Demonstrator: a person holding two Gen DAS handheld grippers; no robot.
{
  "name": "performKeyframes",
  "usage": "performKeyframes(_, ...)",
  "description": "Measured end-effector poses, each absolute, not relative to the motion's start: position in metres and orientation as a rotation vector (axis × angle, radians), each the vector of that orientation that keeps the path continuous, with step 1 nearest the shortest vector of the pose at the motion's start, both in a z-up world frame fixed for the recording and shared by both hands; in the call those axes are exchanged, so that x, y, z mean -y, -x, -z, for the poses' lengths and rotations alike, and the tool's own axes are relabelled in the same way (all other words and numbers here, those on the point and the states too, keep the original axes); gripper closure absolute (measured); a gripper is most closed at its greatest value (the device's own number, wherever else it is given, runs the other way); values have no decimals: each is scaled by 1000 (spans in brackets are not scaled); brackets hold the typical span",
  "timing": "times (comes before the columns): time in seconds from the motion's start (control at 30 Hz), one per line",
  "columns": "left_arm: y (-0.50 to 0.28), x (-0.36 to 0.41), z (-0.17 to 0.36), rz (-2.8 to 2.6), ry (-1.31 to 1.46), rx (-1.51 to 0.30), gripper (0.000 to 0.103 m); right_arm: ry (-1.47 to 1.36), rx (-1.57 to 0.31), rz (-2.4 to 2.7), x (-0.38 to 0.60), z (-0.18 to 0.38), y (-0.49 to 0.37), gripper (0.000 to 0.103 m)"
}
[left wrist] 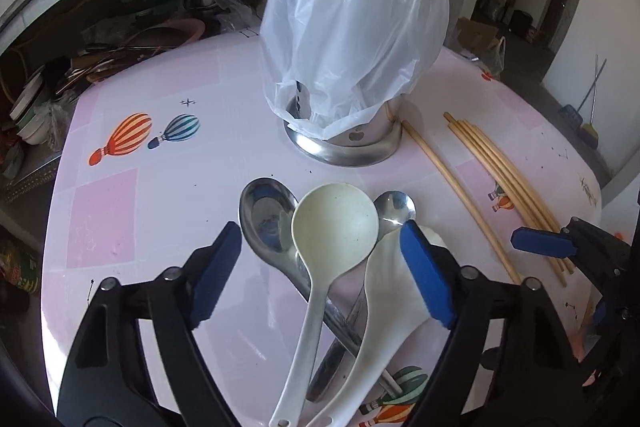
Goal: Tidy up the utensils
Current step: 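Move the left tool down onto the cream plastic ladle and close, then lift the cream ladle off the table with the left tool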
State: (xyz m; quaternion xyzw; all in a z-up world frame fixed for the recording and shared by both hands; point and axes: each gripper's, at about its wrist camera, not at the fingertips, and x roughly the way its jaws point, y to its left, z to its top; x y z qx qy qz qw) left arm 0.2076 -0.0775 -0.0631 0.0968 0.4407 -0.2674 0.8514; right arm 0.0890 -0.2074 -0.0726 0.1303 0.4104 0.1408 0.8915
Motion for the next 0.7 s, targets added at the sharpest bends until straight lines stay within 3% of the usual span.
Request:
performKeyframes(0.5,-234,119,94,550,-363,-1017,30,-309,-887,-326,218,87,-100,10)
performKeyframes(0.7,-234,122,95,524,-386,-1017,38,-325,-889,-323,226,92,-106,10)
